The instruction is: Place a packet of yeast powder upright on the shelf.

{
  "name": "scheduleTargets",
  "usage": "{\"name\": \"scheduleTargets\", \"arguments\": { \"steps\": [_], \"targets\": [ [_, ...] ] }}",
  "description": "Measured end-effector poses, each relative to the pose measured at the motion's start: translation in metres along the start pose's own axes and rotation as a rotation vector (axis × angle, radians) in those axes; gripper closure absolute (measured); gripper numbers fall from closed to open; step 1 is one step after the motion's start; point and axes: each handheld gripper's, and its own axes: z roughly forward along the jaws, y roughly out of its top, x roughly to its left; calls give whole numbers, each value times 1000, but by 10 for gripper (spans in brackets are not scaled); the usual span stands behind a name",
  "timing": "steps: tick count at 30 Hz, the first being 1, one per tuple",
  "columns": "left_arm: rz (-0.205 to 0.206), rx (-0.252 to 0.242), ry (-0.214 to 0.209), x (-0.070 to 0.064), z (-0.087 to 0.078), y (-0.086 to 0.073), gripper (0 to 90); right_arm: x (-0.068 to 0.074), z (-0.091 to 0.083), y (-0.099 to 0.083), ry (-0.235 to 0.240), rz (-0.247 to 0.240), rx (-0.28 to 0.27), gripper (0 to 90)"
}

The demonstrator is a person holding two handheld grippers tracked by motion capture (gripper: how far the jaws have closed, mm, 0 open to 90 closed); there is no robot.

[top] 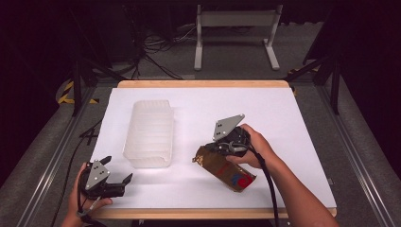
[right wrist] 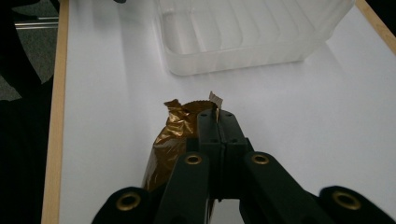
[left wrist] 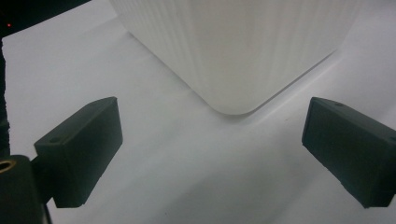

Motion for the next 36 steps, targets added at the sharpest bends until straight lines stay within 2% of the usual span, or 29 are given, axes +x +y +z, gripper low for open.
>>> {"name": "scheduleTargets", "arguments": {
  "steps": [4,11,21,32,36],
  "targets": [
    [1,-1,0,0,0,0,60,1,-17,4,-33,10,-35,900],
    [-2,-6,0,0,-1,0,60,-2,-25,12,-82,26,-95,900],
    [-5,-11,-4,1,-1,0,59,-11,-24,25,-143,81,-187,900],
    [-9,-17,-11,1,-1,0,59,-20,-13,57,-191,96,-276,900],
    [-5,-20,-10,1,-1,0,59,-25,-6,71,-184,107,-316,900]
  ]
}}
